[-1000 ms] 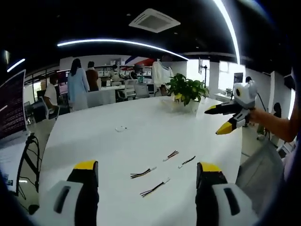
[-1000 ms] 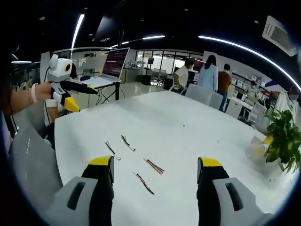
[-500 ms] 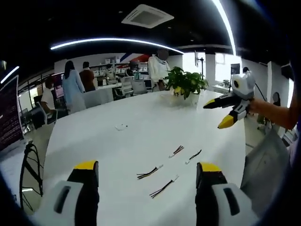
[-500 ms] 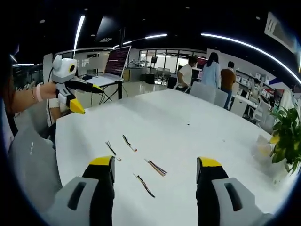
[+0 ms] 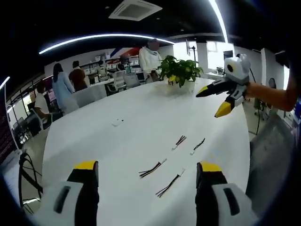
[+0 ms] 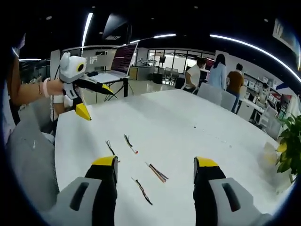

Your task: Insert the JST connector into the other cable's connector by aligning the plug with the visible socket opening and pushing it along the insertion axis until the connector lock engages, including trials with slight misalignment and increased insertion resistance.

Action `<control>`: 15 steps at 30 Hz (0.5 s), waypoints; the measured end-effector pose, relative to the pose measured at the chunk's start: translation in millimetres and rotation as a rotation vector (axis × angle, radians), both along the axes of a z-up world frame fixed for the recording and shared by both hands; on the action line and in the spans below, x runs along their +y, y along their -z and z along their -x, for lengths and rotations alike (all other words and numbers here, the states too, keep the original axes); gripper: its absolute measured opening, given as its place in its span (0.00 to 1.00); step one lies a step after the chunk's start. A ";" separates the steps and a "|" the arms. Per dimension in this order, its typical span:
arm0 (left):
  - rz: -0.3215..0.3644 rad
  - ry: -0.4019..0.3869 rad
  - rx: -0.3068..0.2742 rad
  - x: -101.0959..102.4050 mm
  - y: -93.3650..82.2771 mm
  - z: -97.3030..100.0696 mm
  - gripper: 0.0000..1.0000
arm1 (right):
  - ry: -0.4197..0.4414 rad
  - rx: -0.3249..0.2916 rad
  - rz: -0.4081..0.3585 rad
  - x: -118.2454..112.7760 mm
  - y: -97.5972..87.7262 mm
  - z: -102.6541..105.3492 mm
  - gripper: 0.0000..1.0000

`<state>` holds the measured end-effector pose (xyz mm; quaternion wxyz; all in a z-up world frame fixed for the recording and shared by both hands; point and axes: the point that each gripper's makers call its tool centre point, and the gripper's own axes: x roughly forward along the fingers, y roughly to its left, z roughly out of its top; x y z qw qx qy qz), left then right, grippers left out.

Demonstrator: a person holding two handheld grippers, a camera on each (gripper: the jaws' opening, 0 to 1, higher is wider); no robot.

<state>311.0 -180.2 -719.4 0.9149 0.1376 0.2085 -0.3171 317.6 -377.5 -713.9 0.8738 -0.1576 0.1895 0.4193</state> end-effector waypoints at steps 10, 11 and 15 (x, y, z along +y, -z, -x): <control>0.001 0.028 0.009 -8.4 7.0 -10.7 0.84 | -0.038 0.013 0.021 4.5 15.1 -15.0 0.62; -0.004 0.031 0.009 -8.7 8.3 -11.3 0.84 | -0.040 0.012 0.021 4.6 15.6 -15.5 0.61; -0.023 0.046 0.016 -10.7 14.0 -13.2 0.83 | -0.054 0.022 0.024 6.0 20.8 -20.2 0.59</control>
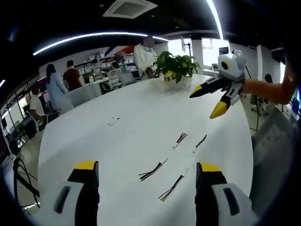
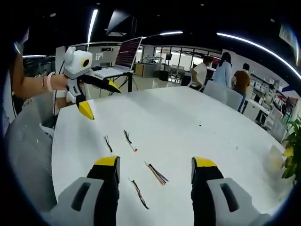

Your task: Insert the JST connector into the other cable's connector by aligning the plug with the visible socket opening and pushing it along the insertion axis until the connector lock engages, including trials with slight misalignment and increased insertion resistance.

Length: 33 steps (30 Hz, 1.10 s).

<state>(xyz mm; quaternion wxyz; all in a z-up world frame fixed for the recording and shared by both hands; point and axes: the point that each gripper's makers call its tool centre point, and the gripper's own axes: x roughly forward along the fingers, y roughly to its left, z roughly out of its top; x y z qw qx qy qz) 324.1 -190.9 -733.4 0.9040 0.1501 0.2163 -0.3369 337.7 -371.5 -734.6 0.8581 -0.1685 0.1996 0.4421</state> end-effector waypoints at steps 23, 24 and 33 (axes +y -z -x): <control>-0.020 0.046 0.046 -6.0 32.6 -18.3 0.80 | -0.025 0.085 0.002 8.6 38.6 -8.5 0.55; -0.022 0.049 0.046 -6.1 33.6 -18.8 0.79 | -0.026 0.094 -0.005 9.5 39.1 -8.2 0.55; -0.018 0.103 0.063 -11.6 46.1 -23.3 0.74 | -0.051 0.111 -0.010 15.2 47.3 -7.9 0.53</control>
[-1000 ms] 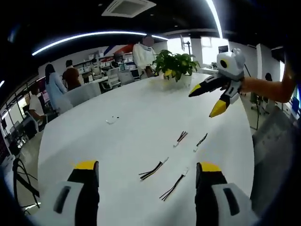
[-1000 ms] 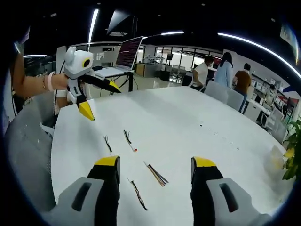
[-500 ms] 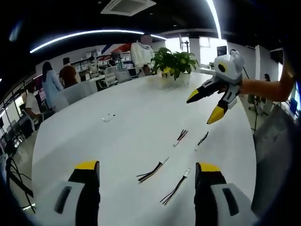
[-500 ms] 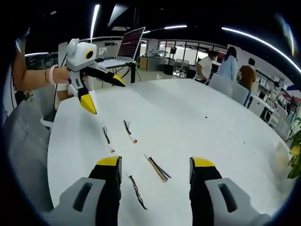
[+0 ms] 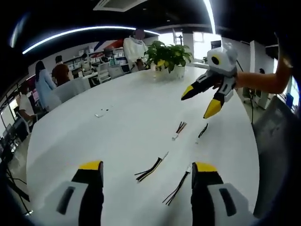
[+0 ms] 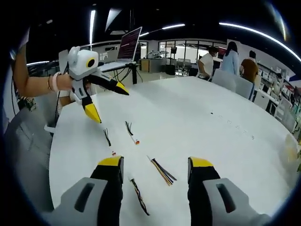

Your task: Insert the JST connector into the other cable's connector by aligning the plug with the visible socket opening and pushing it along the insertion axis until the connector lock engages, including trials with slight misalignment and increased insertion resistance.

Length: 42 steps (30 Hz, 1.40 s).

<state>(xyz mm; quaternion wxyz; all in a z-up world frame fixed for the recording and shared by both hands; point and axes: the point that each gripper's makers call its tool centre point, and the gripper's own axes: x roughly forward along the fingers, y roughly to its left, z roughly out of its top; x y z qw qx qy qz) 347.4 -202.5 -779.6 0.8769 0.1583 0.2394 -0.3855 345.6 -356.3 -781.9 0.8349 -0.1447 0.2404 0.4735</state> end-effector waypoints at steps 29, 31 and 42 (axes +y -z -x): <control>0.035 0.134 0.032 -27.6 32.7 -5.0 0.56 | -0.143 -0.017 0.036 14.2 35.1 -6.6 0.40; 0.038 0.138 0.040 -28.7 34.8 -4.0 0.55 | -0.150 -0.015 0.023 15.9 35.9 -6.6 0.39; 0.076 0.168 0.073 -34.7 47.5 -8.1 0.42 | -0.220 -0.040 -0.007 23.0 44.4 -7.1 0.29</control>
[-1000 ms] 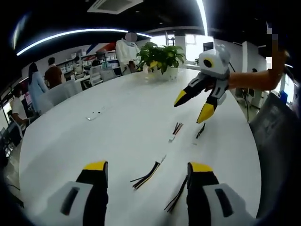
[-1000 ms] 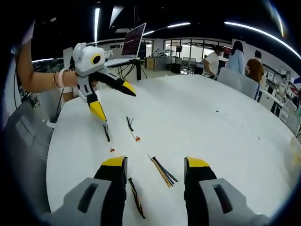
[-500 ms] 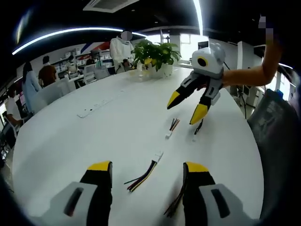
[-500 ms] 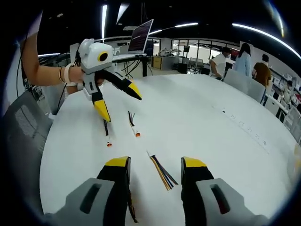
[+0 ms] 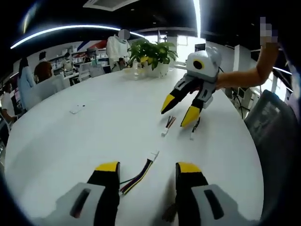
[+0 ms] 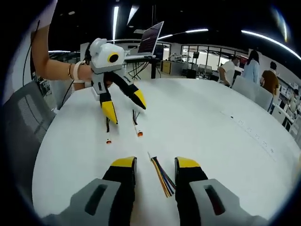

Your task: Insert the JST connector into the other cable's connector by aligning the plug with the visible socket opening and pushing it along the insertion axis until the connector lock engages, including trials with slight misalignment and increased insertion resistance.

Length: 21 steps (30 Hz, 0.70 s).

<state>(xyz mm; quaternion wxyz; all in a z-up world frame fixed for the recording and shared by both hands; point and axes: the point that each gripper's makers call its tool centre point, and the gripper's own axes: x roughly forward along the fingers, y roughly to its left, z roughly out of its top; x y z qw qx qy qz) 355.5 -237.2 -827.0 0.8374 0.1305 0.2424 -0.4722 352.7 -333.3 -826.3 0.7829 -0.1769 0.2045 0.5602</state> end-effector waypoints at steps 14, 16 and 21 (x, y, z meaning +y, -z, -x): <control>0.016 0.032 0.023 -6.4 12.8 -4.3 0.29 | -0.050 0.001 -0.013 4.3 8.5 1.4 0.22; 0.012 0.038 0.021 -7.5 14.3 -4.3 0.26 | -0.062 0.003 -0.019 4.1 12.0 -1.4 0.19; 0.035 0.043 0.019 -13.6 13.9 -5.8 0.23 | -0.066 0.012 -0.023 4.8 17.8 -4.9 0.16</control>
